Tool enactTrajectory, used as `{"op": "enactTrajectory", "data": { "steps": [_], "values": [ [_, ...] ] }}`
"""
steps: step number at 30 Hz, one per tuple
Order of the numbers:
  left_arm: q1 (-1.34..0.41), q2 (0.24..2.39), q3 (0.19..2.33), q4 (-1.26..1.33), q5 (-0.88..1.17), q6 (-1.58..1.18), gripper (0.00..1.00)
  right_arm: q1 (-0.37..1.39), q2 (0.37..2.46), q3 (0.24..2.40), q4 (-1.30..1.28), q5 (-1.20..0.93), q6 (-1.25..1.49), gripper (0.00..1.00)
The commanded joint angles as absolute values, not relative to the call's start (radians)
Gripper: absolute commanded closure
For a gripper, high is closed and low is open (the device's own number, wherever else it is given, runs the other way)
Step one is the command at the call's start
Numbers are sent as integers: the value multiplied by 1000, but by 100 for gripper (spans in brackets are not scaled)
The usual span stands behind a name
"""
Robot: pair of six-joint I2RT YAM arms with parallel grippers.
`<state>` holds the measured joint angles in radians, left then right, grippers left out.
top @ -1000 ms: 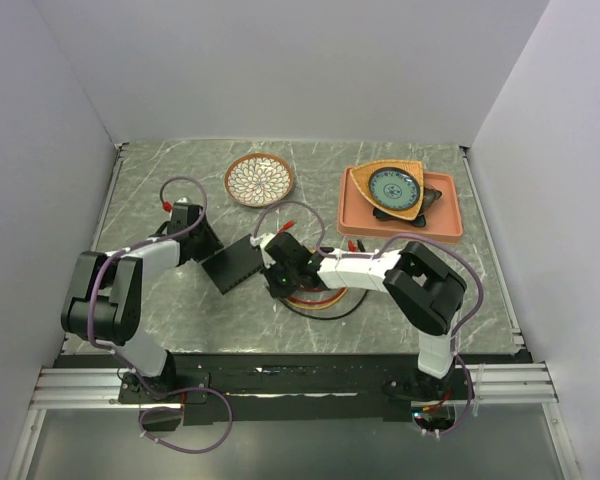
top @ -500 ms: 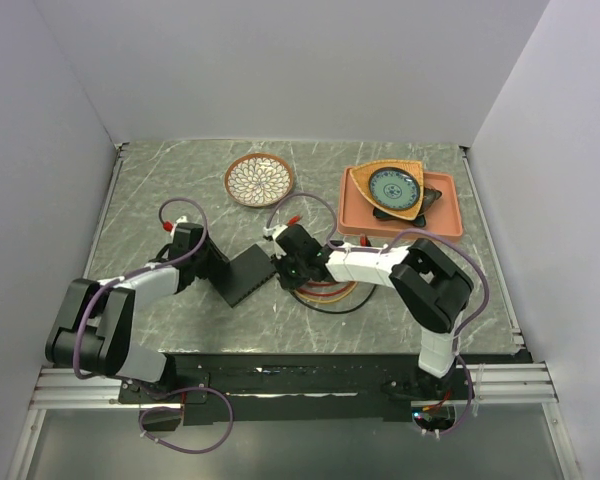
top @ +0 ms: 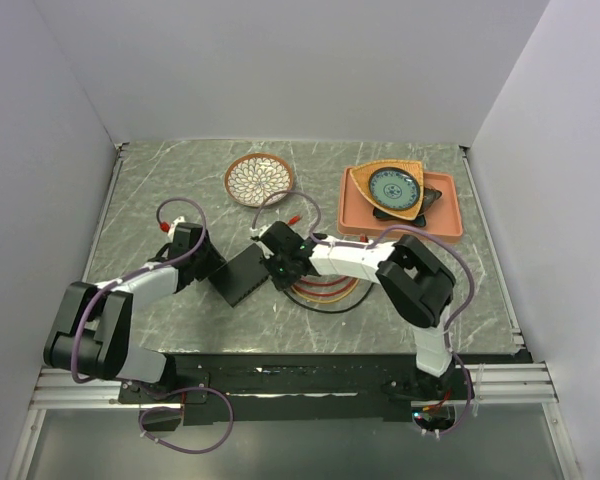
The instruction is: Insert the plug into the switch port
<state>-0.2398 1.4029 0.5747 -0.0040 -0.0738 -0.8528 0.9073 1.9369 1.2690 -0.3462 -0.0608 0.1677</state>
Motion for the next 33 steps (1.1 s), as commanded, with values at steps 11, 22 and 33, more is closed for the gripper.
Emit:
{"op": "enactTrajectory", "data": {
  "steps": [11, 22, 33],
  "values": [
    [-242, 1335, 561, -94, -159, -879, 53, 913, 1936, 1329, -359, -9, 192, 100],
    [-242, 1287, 526, -83, -143, -884, 57, 914, 1887, 1273, -339, -57, 207, 100],
    [-244, 1221, 497, -120, -117, -885, 59, 914, 1962, 1384, -339, -92, 209, 100]
  ]
}}
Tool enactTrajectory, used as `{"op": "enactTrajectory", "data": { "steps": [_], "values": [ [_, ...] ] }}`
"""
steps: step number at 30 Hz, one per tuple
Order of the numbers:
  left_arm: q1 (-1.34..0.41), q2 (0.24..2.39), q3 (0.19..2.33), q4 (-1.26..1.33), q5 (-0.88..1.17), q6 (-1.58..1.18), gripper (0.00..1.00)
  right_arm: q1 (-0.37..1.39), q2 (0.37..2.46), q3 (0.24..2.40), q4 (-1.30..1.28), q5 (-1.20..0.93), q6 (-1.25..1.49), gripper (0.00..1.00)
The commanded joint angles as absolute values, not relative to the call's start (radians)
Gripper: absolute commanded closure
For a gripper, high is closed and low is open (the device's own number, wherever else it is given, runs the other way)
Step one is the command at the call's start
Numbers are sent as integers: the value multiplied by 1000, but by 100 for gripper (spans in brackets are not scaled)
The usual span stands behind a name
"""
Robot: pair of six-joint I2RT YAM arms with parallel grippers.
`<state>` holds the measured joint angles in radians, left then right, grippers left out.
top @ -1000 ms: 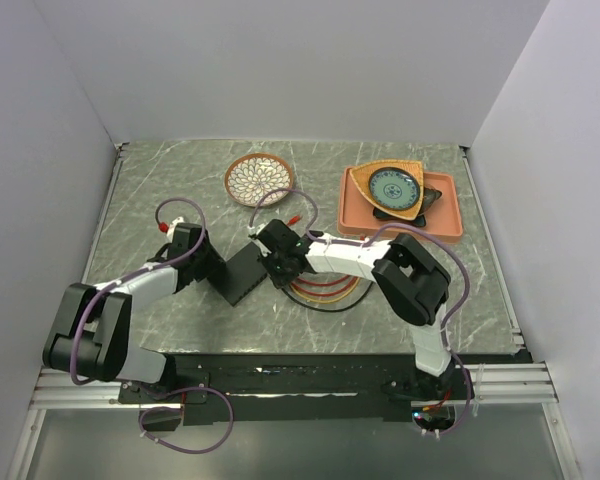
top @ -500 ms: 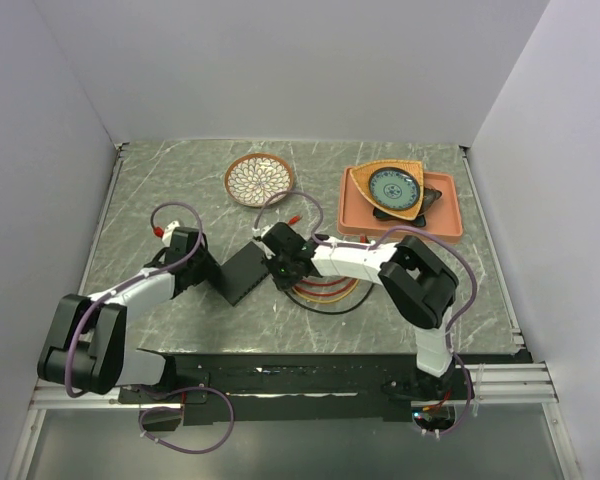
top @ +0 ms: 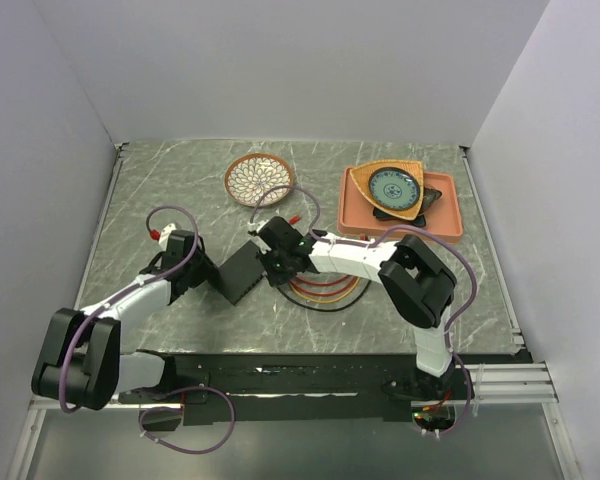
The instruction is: Insert the plug into the switch port
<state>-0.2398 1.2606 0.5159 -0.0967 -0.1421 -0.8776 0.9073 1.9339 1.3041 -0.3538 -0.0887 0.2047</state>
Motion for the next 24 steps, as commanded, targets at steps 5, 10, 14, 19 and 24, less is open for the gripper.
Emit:
{"op": "enactTrajectory", "data": {
  "steps": [5, 10, 14, 19, 24],
  "values": [
    [-245, 1206, 488, -141, -109, -882, 59, 913, 1985, 1430, -360, -80, 198, 100],
    [-244, 1186, 514, -195, -159, -861, 58, 913, 1948, 1393, -359, -75, 187, 100],
    [-244, 1189, 596, -221, -199, -819, 51, 916, 1884, 1312, -316, -83, 163, 100],
    [-241, 1245, 692, -207, -178, -747, 19, 927, 1799, 1200, -262, -61, 153, 100],
    [-229, 1304, 747, -155, -100, -668, 15, 946, 1720, 1109, -204, -25, 140, 100]
  ]
}}
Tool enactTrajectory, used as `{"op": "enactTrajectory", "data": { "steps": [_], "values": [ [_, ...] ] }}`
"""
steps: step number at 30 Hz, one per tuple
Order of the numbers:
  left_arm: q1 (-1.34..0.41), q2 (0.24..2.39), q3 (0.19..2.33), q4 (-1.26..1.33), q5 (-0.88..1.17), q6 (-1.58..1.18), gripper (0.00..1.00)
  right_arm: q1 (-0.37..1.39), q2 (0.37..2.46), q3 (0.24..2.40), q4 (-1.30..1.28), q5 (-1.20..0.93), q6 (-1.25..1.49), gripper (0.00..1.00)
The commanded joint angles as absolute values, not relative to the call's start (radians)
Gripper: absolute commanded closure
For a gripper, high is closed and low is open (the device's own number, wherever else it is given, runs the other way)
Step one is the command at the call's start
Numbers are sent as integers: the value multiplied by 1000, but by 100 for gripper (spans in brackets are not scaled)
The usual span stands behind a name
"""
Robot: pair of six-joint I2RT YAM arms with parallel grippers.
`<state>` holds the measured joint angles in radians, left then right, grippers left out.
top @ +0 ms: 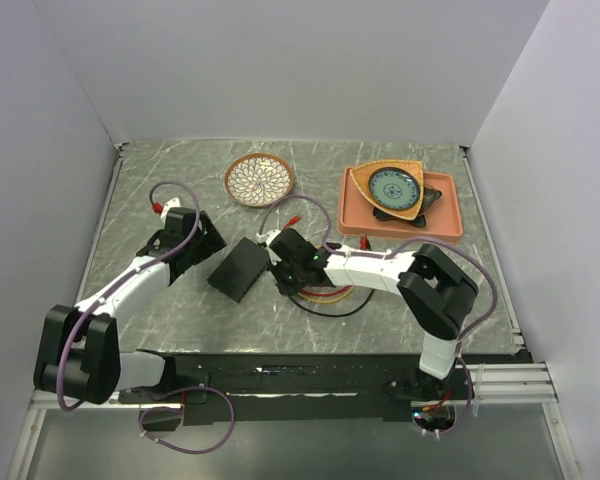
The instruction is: Insert the plug into the switch port
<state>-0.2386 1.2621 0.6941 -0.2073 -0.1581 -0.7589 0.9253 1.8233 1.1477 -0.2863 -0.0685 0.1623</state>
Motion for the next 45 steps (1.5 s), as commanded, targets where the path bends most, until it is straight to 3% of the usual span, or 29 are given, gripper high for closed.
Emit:
{"op": "enactTrajectory", "data": {
  "steps": [1, 13, 45],
  "values": [
    [-227, 1313, 759, -146, -80, -660, 15, 953, 1714, 1101, -189, -29, 135, 100],
    [-132, 1443, 730, 63, 294, -583, 17, 1041, 1762, 1152, -198, 104, 64, 100],
    [-130, 1483, 592, 152, 360, -635, 26, 1141, 2014, 1382, -377, 190, 63, 100]
  ]
}}
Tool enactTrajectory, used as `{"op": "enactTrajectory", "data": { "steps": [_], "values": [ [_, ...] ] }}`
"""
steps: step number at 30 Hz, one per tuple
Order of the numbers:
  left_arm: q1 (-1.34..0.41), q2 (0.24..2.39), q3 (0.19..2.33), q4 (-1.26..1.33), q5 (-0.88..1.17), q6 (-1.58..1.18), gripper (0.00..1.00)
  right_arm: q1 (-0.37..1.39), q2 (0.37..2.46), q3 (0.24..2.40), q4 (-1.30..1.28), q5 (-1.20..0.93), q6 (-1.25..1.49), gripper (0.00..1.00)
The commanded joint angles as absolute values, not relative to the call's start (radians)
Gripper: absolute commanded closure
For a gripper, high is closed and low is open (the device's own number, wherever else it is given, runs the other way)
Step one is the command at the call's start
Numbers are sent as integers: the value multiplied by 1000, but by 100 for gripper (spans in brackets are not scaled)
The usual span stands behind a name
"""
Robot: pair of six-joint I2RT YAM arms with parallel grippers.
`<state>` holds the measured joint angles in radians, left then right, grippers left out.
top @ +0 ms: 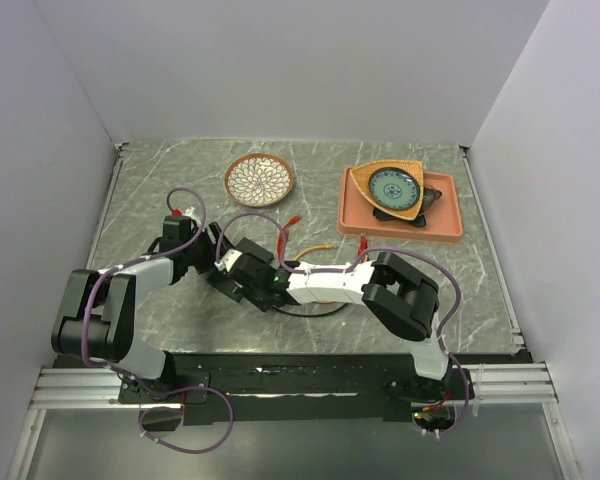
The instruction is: Insert the plug into the switch port
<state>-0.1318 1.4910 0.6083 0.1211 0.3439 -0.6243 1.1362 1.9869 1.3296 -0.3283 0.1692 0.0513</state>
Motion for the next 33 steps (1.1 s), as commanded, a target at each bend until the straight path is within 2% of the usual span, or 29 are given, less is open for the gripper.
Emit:
{"op": "enactTrajectory", "data": {
  "steps": [1, 33],
  "values": [
    [-130, 1483, 591, 152, 360, -634, 26, 1140, 2019, 1388, -391, 195, 67, 100],
    [-130, 1477, 545, 187, 373, -653, 27, 1141, 2079, 1479, -431, 229, 110, 100]
  ]
}}
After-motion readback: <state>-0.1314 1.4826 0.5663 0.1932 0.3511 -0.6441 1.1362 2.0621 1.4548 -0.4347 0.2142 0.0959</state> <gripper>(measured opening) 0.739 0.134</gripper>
